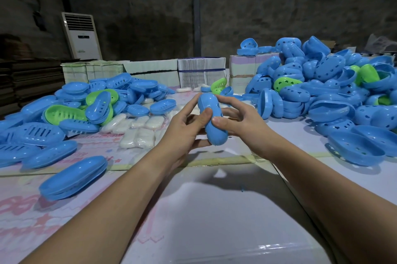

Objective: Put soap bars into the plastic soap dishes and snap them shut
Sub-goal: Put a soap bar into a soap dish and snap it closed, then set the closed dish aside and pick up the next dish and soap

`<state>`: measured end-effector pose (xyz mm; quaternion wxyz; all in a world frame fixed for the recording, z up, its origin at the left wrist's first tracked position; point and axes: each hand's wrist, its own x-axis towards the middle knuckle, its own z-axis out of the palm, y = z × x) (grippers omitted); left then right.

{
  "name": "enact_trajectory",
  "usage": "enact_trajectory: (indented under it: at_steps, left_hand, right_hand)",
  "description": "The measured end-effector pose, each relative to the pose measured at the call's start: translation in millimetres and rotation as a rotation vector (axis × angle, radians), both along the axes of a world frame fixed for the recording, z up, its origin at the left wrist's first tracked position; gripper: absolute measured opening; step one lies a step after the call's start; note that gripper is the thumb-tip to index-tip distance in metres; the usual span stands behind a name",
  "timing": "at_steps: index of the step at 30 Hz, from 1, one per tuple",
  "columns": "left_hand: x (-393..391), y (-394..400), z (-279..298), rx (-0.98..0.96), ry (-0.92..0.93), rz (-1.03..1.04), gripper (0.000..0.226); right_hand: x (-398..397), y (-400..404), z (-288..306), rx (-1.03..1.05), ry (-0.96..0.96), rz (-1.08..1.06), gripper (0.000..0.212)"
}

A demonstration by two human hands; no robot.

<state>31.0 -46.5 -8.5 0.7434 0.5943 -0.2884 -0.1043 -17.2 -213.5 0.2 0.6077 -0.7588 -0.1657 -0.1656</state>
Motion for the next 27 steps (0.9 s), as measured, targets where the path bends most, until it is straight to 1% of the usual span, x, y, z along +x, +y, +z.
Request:
enact_trajectory:
  at_steps: [5,7,11,14,16,20,23,24,27]
  left_hand:
    - [-1.3,0.4,2.0,-0.011,0.06,-0.013,0.062]
    - [-1.3,-1.4,1.9,0.012,0.082,-0.03,0.06]
    - [2.6,-4.8,-0.4,0.056,0.096,-0.062,0.06]
    - [5.3,-6.5,-0.7,0.075,0.097,-0.039,0.07]
    - [7.4,-6.8,-0.1,0.097,0.07,0.0,0.071]
    - [11.3,-9.2,-1.2,0.129,0.025,0.035,0.053]
    - [10.8,-17.0,-4.3,0.087,0.042,0.055,0.023]
    - [9.6,-19.6,-4.9,0.086,0.043,0.054,0.018]
    - [9.4,-24.8,-7.4,0.092,0.031,0.058,0.017]
  right_hand:
    - [-1.1,0.5,-0.3,0.004,0.014,-0.014,0.052]
    - [-0.5,-0.1,-3.3,0.005,0.03,-0.046,0.051]
    - [-1.2,0.0,-1.9,-0.04,0.062,-0.156,0.058]
    - [-3.2,-7.6,7.5,-0.124,0.052,-0.36,0.061]
    - [-8.9,-24.4,10.8,-0.162,0.08,-0.482,0.061]
    - [-35.7,-89.0,15.1,-0.346,0.18,-0.731,0.064]
    - [-60.8,-155.3,19.0,-0.474,0.295,-0.981,0.069]
    - [-70.1,-177.1,20.0,-0.502,0.334,-1.049,0.07]
    - [-98.2,-233.8,21.3,-0.567,0.44,-1.217,0.073]
